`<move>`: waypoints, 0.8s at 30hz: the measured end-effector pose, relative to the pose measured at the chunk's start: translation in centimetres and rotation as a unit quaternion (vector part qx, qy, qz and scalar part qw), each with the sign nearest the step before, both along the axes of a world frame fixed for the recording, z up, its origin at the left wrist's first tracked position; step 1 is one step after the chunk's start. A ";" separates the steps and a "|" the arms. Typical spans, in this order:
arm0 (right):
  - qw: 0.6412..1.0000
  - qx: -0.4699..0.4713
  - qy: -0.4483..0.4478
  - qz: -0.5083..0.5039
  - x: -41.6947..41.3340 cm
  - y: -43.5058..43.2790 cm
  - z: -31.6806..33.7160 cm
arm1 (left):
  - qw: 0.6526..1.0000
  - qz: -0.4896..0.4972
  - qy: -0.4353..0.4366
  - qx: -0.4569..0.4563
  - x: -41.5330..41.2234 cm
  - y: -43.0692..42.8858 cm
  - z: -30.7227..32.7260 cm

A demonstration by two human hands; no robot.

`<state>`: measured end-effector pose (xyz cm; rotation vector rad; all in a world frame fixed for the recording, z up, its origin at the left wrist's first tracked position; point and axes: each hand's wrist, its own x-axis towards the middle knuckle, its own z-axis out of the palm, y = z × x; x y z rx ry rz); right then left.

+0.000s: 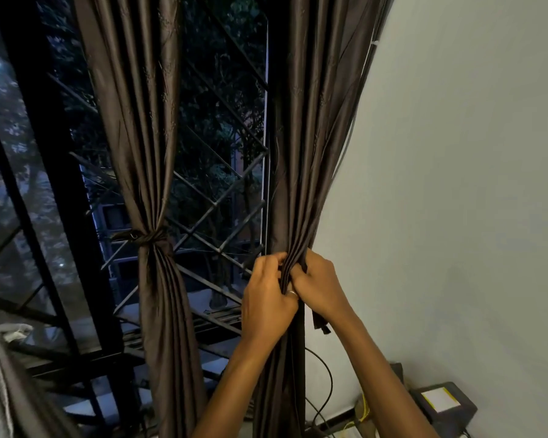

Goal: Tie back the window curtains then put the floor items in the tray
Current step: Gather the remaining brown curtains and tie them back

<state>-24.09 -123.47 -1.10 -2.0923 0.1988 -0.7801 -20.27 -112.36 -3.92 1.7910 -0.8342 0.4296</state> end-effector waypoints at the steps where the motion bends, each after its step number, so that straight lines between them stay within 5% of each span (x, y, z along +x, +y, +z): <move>1: 1.000 0.024 0.002 0.009 -0.2 -0.1 0.0 | 0.999 -0.039 0.015 0.008 0.2 0.2 -0.1; 7: 0.992 0.101 0.016 0.072 -1.0 -0.9 0.3 | 0.977 -0.161 0.138 -0.002 1.7 1.5 0.5; 13: 0.997 0.027 0.019 0.071 -1.0 -0.4 0.3 | 0.995 -0.061 0.065 -0.034 3.2 2.0 1.4; 15: 0.997 0.032 0.028 0.063 -0.9 -0.5 0.3 | 0.992 -0.038 0.109 -0.051 3.4 1.9 1.5; 19: 0.996 0.043 0.044 0.068 -0.8 -0.8 0.3 | 0.969 -0.142 0.201 -0.033 3.7 2.1 1.5; 24: 0.990 -0.133 0.020 -0.037 -0.5 -0.7 -0.6 | 0.973 -0.131 0.183 -0.056 3.5 1.9 1.6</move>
